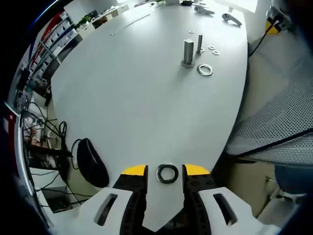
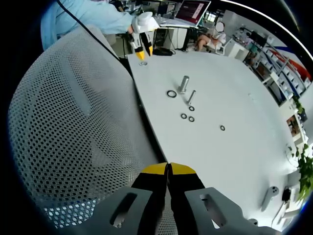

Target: Place the washer onto the threaded stud by aligning its center hole with the stud, sliding it down to the base, and recovering from edge contact or off-axis alignment until the washer reaches the visible bottom stop.

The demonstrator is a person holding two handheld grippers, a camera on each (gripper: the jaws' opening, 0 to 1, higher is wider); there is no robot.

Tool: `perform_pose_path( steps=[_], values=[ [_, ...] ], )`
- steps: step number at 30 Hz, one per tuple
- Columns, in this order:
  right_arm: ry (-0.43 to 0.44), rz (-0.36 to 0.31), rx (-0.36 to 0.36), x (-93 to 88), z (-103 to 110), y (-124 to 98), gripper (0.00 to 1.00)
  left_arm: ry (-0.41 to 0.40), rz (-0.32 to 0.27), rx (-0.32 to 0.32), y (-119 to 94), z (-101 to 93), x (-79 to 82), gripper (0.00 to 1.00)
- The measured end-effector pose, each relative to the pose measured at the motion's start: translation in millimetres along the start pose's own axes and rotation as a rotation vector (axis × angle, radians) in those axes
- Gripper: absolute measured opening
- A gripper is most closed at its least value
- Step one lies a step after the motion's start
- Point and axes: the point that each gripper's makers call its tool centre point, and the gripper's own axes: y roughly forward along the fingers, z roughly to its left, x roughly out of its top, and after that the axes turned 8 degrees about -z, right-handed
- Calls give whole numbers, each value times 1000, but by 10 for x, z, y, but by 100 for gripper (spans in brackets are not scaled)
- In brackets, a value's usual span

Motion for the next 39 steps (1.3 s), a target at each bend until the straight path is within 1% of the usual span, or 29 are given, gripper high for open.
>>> perform_pose_path(
  steps=[3, 7, 10, 13, 17, 18, 21, 24, 25, 27, 28, 29, 34, 39],
  values=[
    [0, 2, 0, -3, 0, 0, 3, -9, 22, -16, 39, -29, -102, 28],
    [2, 5, 0, -9, -1, 1, 3, -41, 35, -31, 86, -33, -215, 27],
    [4, 6, 0, -10, 1, 1, 3, -66, 32, -27, 100, -12, -257, 27],
    [4, 6, 0, -10, 0, 1, 3, -98, 21, -31, 108, -18, -262, 26],
    [5, 8, 0, -13, 1, 1, 3, -93, 33, -36, 139, -43, -298, 22],
    [6, 8, 0, -13, 2, 2, 3, -109, 17, -31, 136, -33, -265, 21],
    [6, 9, 0, -16, 3, 2, 3, -101, 6, -31, 148, -29, -225, 20],
    [5, 11, 3, -18, 7, 3, 3, -110, 1, -34, 171, -35, -163, 19],
    [5, 10, 3, -17, 6, 4, 3, -110, 0, -36, 178, -43, -144, 18],
    [5, 9, 2, -15, 6, 4, 3, -108, -6, -46, 206, -79, -89, 11],
    [5, 10, 2, -16, 5, 4, 3, -94, -9, -43, 224, -80, -57, 9],
    [6, 9, 2, -15, 5, 4, 3, -76, -5, -40, 238, -77, -27, 9],
    [5, 7, 2, -12, 3, 3, 3, -70, -22, -48, 317, -66, 136, 9],
    [6, 7, 0, -12, -1, 3, 3, -40, -40, -59, 415, -89, 321, 9]
  ],
)
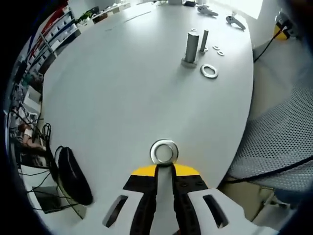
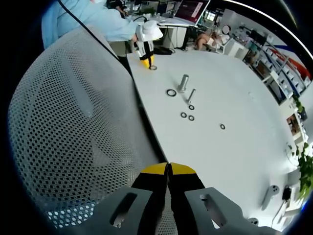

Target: Place the washer onto the threaded stud by aligning its center hole with the stud, sliding it down to the base, and recovering from edge contact or off-axis alignment until the washer reaches the visible bottom stop.

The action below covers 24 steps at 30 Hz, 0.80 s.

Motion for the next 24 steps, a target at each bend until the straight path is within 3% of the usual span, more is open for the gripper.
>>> perform_pose_path(
  steps=[11, 14, 24],
  values=[
    [4, 1, -8, -3, -14, -4, 3, 79, -32, -43, 222, -47, 392, 10],
    [4, -1, -10, -1, -18, -5, 3, 107, -47, -57, 280, -98, 506, 15],
    [6, -1, -14, -3, -24, -6, 3, 181, -53, -107, 395, -290, 775, 12]
  ],
)
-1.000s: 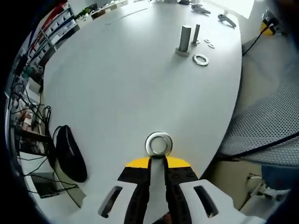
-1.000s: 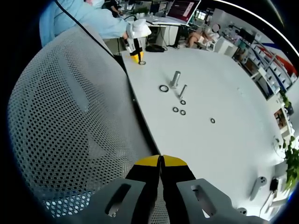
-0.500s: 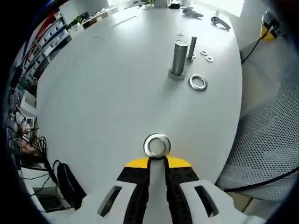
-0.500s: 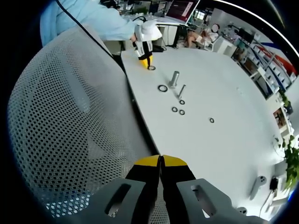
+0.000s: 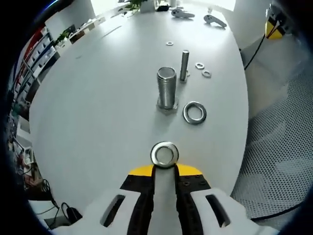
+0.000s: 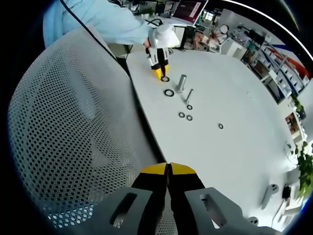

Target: Place the washer onto the threaded stud by aligning its center hole with the stud, sliding it down to the base, and recovering from edge contact or off-axis alignment until the washer reaches the visible bottom stop.

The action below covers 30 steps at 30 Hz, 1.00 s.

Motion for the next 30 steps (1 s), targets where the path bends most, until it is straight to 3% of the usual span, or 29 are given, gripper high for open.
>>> perform_pose_path(
  steps=[6, 10, 15, 19, 21, 22, 23, 30],
  values=[
    [0, -1, 0, 2, 0, 0, 3, 45, 5, -22, 48, -65, 103, 13],
    [-2, -2, 3, 4, 5, 1, 3, 64, -5, -25, 56, -23, 157, 23],
    [-2, -2, 6, 5, 7, 3, 3, 83, -8, -56, 113, -11, 213, 25],
    [-3, -4, 8, 8, 11, 3, 3, 129, 24, -120, 144, -83, 217, 30],
    [-3, -4, 8, 9, 11, 2, 3, 157, 57, -119, 168, -69, 193, 30],
    [-3, -6, 7, 11, 10, 1, 3, 195, 47, -121, 175, -51, 230, 30],
    [-2, -7, 7, 13, 8, 1, 3, 174, 59, -123, 174, -62, 223, 30],
    [-4, -10, 10, 20, 14, 1, 3, 236, 101, -148, 183, -22, 212, 26]
  ],
)
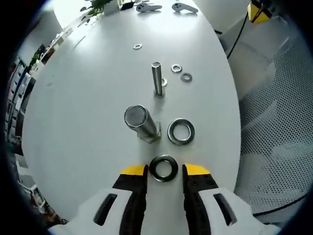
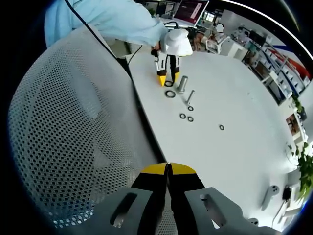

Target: Place the washer onto the threaded stud by aligning its center hole with the stud, sliding it down to the base, and recovering from edge contact or off-axis alignment until the washer reaches the visible bottom stop.

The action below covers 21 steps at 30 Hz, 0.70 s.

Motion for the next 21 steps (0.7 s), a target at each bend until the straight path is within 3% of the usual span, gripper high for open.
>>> perform_pose_path(
  steps=[5, 9, 21],
  values=[
    [-2, -5, 1, 6, -1, 1, 3, 56, 48, -19, 12, -17, 11, 26],
    [-1, -7, 1, 10, -2, -1, 3, 50, 64, -16, 8, 6, 1, 22],
    [-2, -11, 2, 11, -1, 0, 3, 40, 71, -1, -5, 13, 0, 20]
  ],
)
